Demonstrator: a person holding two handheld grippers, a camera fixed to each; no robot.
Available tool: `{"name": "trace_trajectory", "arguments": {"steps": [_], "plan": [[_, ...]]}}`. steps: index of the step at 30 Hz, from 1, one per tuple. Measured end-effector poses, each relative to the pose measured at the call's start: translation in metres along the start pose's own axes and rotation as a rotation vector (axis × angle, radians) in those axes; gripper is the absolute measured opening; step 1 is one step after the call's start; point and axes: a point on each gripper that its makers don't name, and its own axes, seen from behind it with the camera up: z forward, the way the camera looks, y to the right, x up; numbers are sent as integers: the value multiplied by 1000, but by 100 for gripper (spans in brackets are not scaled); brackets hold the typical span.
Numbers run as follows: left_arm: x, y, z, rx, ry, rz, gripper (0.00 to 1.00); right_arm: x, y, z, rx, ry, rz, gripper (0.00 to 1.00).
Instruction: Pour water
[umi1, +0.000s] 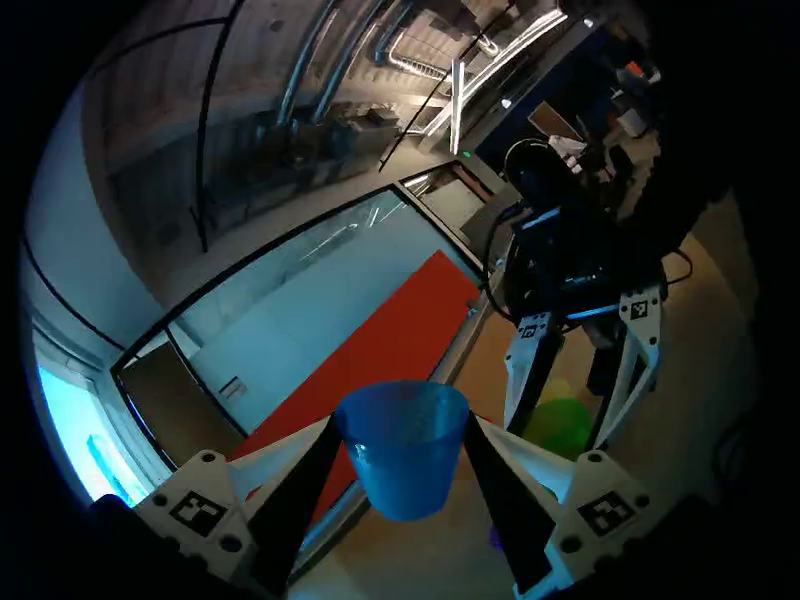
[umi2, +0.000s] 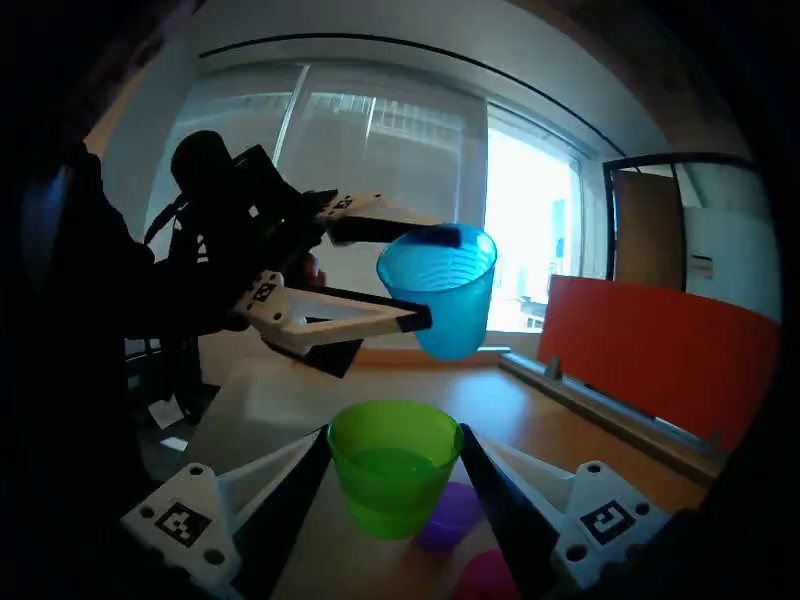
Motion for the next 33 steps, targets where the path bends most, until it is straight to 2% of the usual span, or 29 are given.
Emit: {"name": "trace_trajectory", "arguments": {"steps": [11, 18, 26, 33], "plan": [[0, -2, -1, -8, 3, -175, 85, 1, -1, 1, -1, 2, -2, 94], [-8, -6, -2, -2, -17, -308, 86, 1, -1, 1, -3, 2, -5, 94], [-14, -9, -4, -10, -16, -429, 85, 2, -1, 0, -5, 4, -3, 94], [-20, -6, -5, -36, -11, -537, 85, 4, 0, -1, -7, 7, -3, 94]]}}
